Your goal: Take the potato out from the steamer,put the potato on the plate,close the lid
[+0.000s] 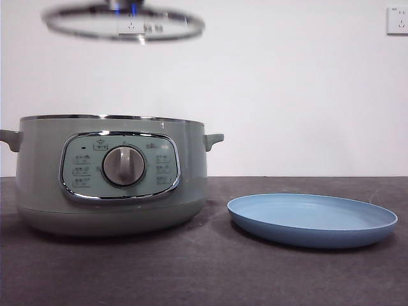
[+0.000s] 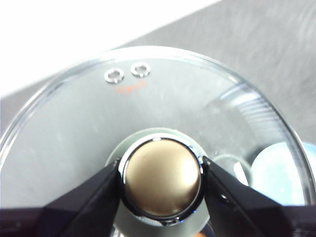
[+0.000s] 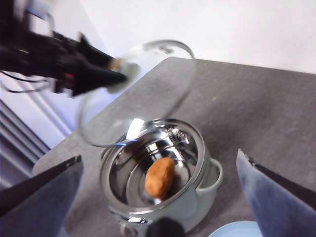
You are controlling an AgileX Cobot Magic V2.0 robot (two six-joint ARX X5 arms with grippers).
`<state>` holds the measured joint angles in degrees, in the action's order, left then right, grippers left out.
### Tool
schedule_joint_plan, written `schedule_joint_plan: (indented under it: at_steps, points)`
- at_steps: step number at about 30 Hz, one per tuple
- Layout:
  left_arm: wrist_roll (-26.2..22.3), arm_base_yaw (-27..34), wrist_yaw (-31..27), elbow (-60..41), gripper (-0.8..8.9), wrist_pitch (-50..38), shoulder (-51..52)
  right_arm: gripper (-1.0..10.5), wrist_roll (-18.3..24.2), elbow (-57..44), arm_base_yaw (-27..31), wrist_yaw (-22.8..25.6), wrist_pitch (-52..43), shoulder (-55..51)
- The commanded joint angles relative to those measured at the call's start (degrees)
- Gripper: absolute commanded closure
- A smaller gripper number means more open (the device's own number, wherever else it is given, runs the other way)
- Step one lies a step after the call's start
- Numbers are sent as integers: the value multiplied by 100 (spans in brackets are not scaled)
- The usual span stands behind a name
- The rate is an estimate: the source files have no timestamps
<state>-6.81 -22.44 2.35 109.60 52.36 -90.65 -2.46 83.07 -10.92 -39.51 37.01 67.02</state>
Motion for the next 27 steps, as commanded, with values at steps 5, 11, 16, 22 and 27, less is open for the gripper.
schedule_joint_plan:
  at_steps: [5,11,16,22,27]
  points:
    - [-551,4,-905,1556,822,1290,181,414,7,1005,-1108,1097,409,789]
    - [-546,4,-2013,2317,822,2398,398,414,238,2085,-2129,1937,887,1956]
    - [-494,4,-2940,2332,822,2715,765,415,330,2621,-2756,2393,896,2900]
    - [-476,4,-2946,2332,822,2715,1198,415,348,2785,-3171,2828,769,3912]
    - [-367,4,-2909,2332,822,2723,1478,415,343,2785,-3327,3233,691,4747]
